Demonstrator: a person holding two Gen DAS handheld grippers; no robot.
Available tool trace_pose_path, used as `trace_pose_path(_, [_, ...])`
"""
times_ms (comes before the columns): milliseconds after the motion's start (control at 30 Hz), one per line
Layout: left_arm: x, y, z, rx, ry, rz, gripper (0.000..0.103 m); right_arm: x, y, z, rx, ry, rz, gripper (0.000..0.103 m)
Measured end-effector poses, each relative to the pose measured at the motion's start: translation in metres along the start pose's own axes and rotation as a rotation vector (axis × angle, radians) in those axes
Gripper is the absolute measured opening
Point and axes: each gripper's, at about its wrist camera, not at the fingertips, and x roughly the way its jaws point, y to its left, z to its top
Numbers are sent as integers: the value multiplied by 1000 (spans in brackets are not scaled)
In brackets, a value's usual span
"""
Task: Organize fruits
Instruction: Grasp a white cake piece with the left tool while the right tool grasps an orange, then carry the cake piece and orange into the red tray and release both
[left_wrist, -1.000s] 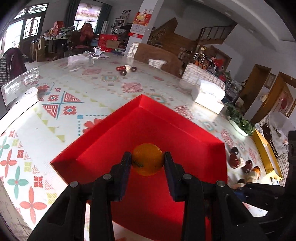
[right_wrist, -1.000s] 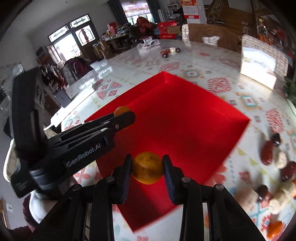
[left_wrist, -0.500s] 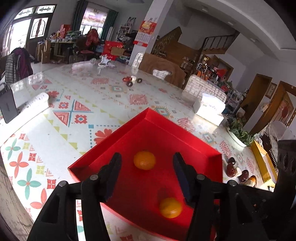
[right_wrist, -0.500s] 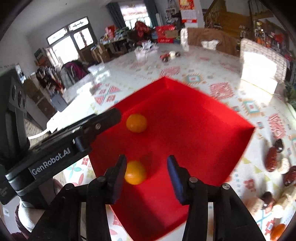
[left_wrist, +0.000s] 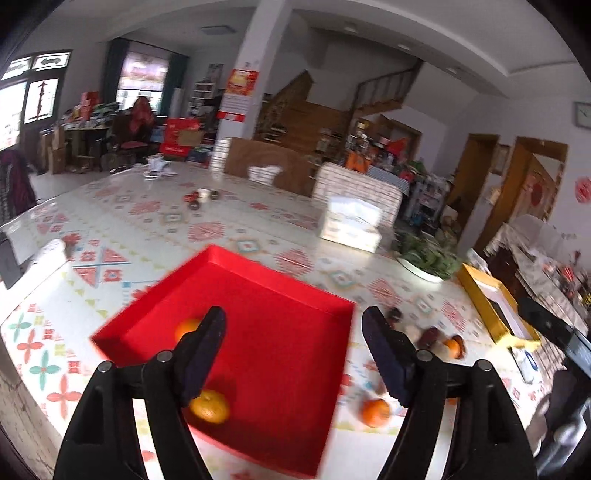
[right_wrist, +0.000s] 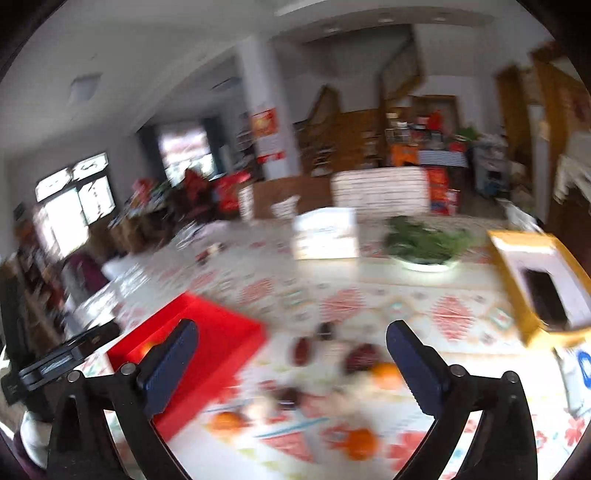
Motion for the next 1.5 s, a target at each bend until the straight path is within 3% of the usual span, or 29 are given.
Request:
trace_pose_path(133, [10,-30,-10,57,48,-49,76,22,-59,-18,148,235,-26,101])
trace_pose_path(367, [35,-67,-27,126,137,-119,76,48,-48,-59,26,389,-39,84])
trace_pose_path(467, [45,-80,-31,151,167,-145,76,56,-43,-68,-26,422,-50,82])
trace_pose_path(600, [58,-98,-37,187,215,-188,76,67,-47,-82,-31,469,-45,69])
trace_pose_path(733, [73,-119,-41,237,247,-214,76,67,-49,-81,-28,465,-15,41])
trace_pose_path(1067, [124,-174,-65,418,357,-262,76,50,-70,-81,14,449,-22,38])
trace_pose_path(1200, [141,-183,-73,454,386,-243,75,46,-81,-81,39,450,-16,38])
trace_pose_path(1233, [143,-185,-74,464,381,-240,69,45,-83,-81,44,450,-15,38])
trace_pose_path(1300, [143,-186,-75,476,382,-235,37,43,-85,-82,47,449,-12,38])
trace_pose_path(1333, [144,-186,-76,476,390,-239,32,43,-86,-82,50,448,-9,38])
trace_pose_path(1500, [138,-183,-74,461,374,-229,32,39,-86,-82,56,440,-5,38])
